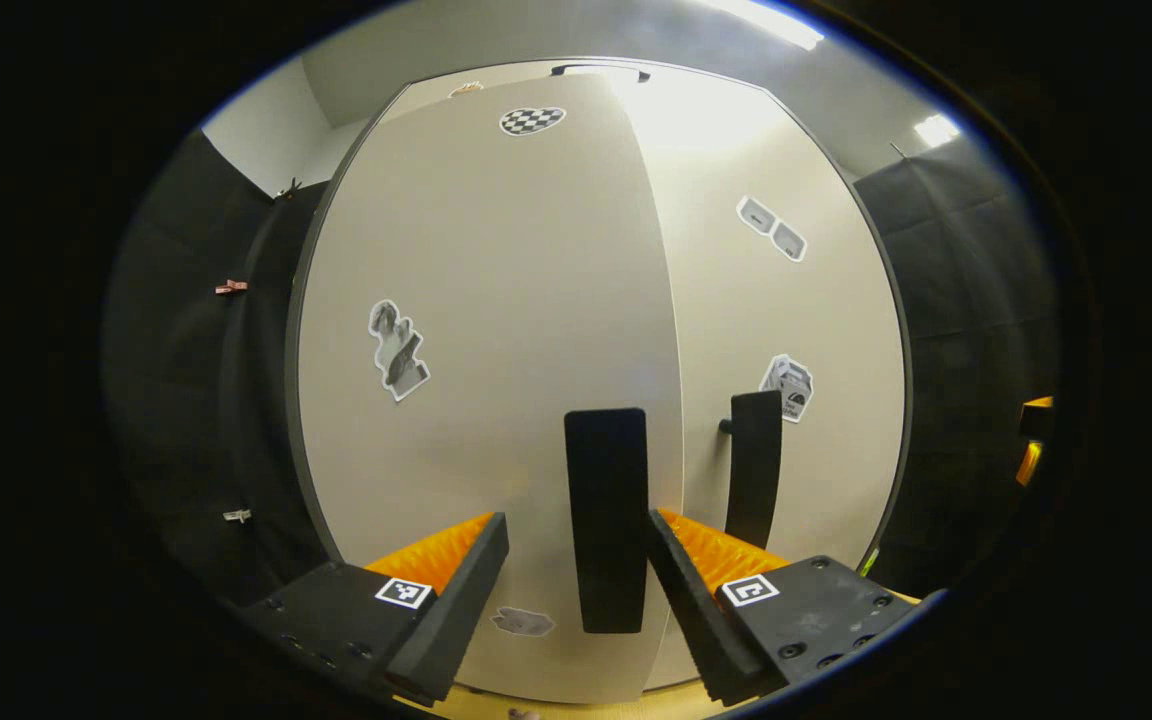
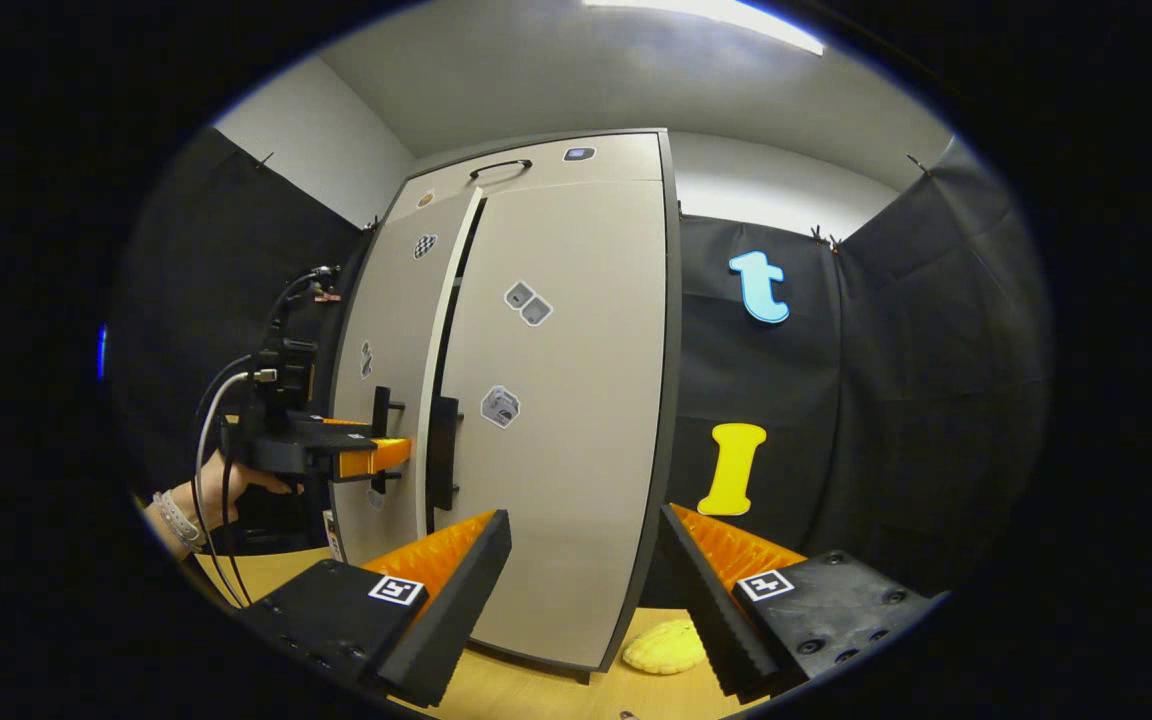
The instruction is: Grab one shoe with the right hand and put it into the shoe cabinet, grab the other shoe with the left hand and put it into the shoe cabinet; then close the right door with the right hand and the left door with the left hand.
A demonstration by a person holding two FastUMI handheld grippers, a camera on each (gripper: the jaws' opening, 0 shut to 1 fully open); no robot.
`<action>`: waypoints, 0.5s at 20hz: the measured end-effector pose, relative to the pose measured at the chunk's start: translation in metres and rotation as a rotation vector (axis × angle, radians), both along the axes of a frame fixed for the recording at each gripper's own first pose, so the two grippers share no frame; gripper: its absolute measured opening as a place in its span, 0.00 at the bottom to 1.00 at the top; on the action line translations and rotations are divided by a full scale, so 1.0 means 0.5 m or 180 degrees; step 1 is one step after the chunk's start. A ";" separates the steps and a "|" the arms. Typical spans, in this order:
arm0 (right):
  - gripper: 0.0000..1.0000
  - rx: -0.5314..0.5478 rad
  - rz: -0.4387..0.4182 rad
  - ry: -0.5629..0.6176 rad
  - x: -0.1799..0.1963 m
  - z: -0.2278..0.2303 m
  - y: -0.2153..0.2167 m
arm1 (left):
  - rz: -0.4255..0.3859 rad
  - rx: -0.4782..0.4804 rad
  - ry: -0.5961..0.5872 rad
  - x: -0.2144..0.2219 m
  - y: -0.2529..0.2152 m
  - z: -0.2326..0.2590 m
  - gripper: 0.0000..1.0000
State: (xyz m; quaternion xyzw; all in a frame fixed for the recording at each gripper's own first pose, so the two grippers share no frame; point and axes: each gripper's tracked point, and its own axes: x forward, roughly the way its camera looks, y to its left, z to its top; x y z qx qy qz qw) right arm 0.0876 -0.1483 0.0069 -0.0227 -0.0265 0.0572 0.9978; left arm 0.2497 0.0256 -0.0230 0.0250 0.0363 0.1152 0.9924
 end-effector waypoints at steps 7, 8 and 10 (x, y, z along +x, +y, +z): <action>0.98 0.0065 -0.0020 0.0025 0.000 0.001 0.003 | 0.0043 -0.0041 -0.0091 -0.007 -0.002 0.001 0.89; 0.97 0.0066 -0.0020 0.0030 0.000 0.001 0.004 | 0.0039 -0.0045 -0.0090 -0.019 0.000 0.001 0.90; 0.98 0.0064 -0.0002 0.0046 0.006 -0.002 0.015 | 0.0017 -0.0022 -0.0030 -0.057 0.006 0.002 0.90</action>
